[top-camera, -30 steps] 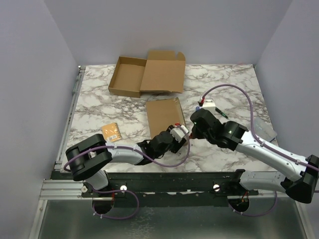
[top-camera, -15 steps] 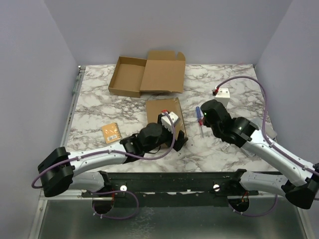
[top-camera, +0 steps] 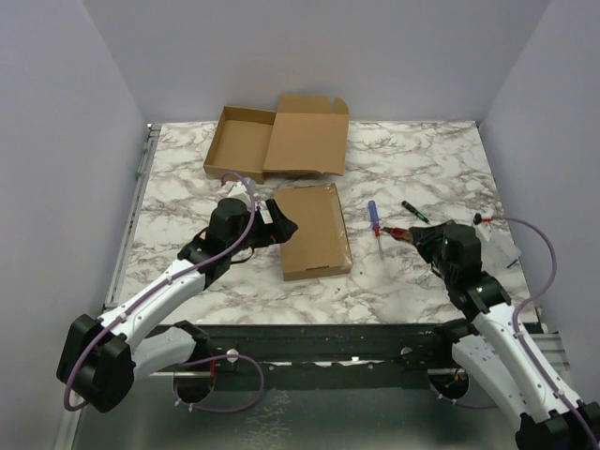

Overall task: Unpack the express box
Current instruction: Cut the express box at the center of the board, then place the knife at the center of the board, then adjust the express box at the center of the board.

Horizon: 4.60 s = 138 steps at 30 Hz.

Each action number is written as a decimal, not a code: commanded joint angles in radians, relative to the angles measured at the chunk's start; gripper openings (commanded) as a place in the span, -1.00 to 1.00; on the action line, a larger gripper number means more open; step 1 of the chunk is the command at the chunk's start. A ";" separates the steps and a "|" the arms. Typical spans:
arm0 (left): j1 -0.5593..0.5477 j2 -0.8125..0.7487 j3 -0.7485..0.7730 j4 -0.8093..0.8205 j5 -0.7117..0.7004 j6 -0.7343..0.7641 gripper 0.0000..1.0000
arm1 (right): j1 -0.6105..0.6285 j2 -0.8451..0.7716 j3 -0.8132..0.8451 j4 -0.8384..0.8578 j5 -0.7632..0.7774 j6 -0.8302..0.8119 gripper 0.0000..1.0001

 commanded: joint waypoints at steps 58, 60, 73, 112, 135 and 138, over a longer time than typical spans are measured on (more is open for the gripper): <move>0.004 0.199 -0.112 0.192 0.041 -0.057 0.65 | -0.004 -0.025 0.001 -0.143 -0.462 -0.186 1.00; 0.004 0.204 -0.113 0.192 0.043 -0.051 0.57 | -0.004 0.058 -0.002 0.031 -0.581 -0.218 0.99; 0.004 0.221 -0.201 0.290 0.031 -0.084 0.04 | 0.051 0.831 0.326 0.317 -0.851 -0.417 0.70; -0.033 0.273 -0.325 0.421 -0.019 -0.105 0.10 | 0.463 0.747 0.549 0.203 -0.632 -0.286 0.66; -0.018 -0.288 -0.249 0.032 -0.032 -0.026 0.59 | 0.467 0.530 0.646 -0.157 -0.127 -0.488 0.69; -0.016 -0.333 -0.217 -0.018 -0.046 0.007 0.61 | 0.467 0.486 0.553 -0.227 0.074 -0.408 0.73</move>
